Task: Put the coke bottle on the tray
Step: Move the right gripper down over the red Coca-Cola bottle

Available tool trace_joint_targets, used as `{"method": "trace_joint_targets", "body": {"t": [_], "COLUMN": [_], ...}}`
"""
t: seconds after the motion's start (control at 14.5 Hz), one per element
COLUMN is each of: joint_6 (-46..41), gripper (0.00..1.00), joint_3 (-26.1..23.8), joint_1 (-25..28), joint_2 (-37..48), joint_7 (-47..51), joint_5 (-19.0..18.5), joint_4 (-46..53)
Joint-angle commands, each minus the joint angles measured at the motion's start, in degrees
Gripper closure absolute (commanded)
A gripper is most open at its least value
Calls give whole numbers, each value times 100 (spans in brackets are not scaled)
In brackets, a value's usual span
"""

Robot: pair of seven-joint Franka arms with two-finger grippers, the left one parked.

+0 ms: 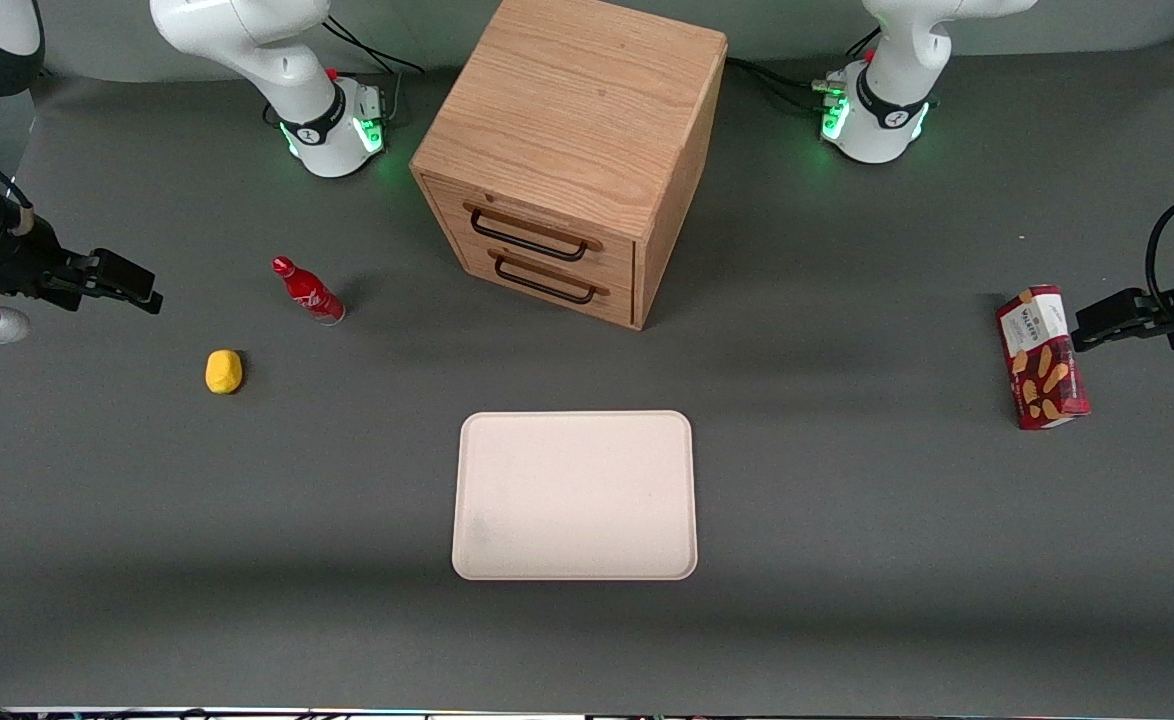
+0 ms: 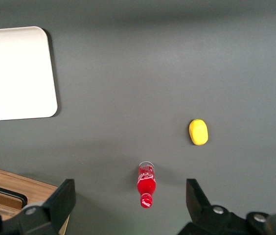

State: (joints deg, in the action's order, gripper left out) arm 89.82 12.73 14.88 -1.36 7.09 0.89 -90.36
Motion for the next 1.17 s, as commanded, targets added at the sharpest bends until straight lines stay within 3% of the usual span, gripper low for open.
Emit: {"method": "trace_joint_targets", "body": {"t": [0.0,0.34,0.69,0.9,1.1], "joint_6": [-26,-114,526,1570,2107], "gripper": [0,0,0,0,0], "joint_3": [-51,-86,-244,-367,-411], "joint_1": [15,33,33,42,42], "joint_2": [-136,12,1030,1892,2121], "joint_7": [143,82,82,152,161], "joint_5": [8,16,8,-264,-335], "joint_4": [211,-226,-2253,-3888,-4689]}}
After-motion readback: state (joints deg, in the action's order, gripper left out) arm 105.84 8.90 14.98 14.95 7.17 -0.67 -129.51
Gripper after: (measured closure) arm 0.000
